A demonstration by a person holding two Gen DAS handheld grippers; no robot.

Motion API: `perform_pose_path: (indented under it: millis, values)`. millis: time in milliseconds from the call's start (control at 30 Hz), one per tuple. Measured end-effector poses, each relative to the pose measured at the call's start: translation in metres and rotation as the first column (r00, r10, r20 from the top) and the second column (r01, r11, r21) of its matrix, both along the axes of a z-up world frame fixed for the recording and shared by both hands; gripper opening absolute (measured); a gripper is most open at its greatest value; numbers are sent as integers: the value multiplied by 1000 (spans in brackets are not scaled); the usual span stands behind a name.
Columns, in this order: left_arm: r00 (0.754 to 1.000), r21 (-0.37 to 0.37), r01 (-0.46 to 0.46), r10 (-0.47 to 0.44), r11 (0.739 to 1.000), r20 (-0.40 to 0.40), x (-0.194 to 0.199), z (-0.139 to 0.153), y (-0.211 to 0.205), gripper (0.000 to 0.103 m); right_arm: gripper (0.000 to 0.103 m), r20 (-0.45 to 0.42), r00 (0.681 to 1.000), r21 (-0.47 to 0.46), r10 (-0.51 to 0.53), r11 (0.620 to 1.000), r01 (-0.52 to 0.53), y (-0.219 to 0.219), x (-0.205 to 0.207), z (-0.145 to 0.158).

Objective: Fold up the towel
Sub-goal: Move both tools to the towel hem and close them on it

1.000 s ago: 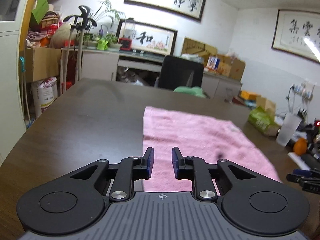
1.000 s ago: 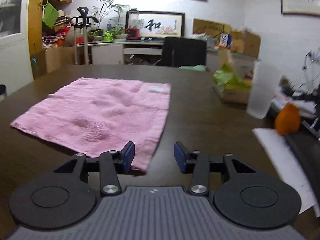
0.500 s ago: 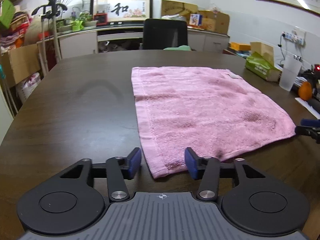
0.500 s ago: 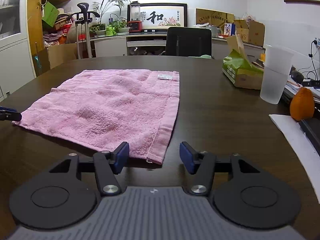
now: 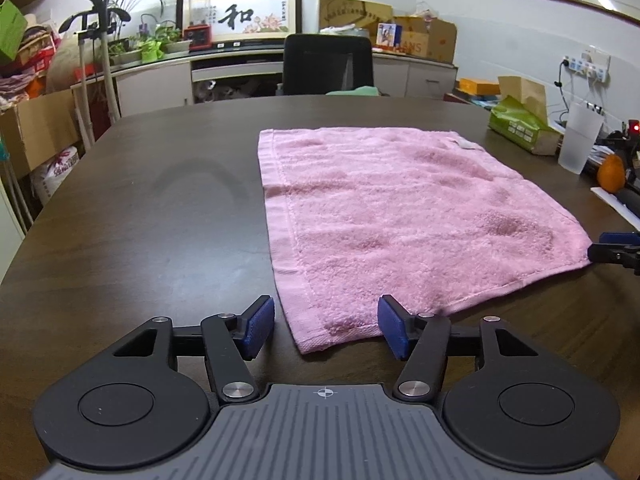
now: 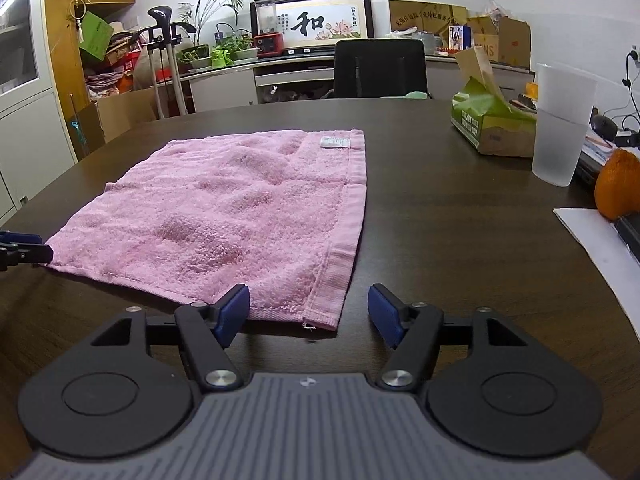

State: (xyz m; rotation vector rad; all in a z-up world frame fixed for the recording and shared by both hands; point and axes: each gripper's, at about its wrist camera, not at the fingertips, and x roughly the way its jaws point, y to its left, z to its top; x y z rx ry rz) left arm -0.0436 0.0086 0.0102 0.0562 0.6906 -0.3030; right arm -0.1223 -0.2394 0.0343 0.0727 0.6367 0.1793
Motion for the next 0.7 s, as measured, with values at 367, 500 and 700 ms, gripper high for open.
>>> perform_pose_path:
  millis: [367,500,700]
  values:
    - [1000,30,0,0,1000,3,-3,-2,-8,75,70,-11,1000,-51,18,998,-19,11,2,0]
    - [1000,25,-18,18,1000,0,-4,-2,-7,76,69,-13,999,-78,31,996,-32,15,2,0]
    - [999,17,-47,47,999,-3,-5,-2,-3,80,53,-8,998,-74,56,996,-56,14,1,0]
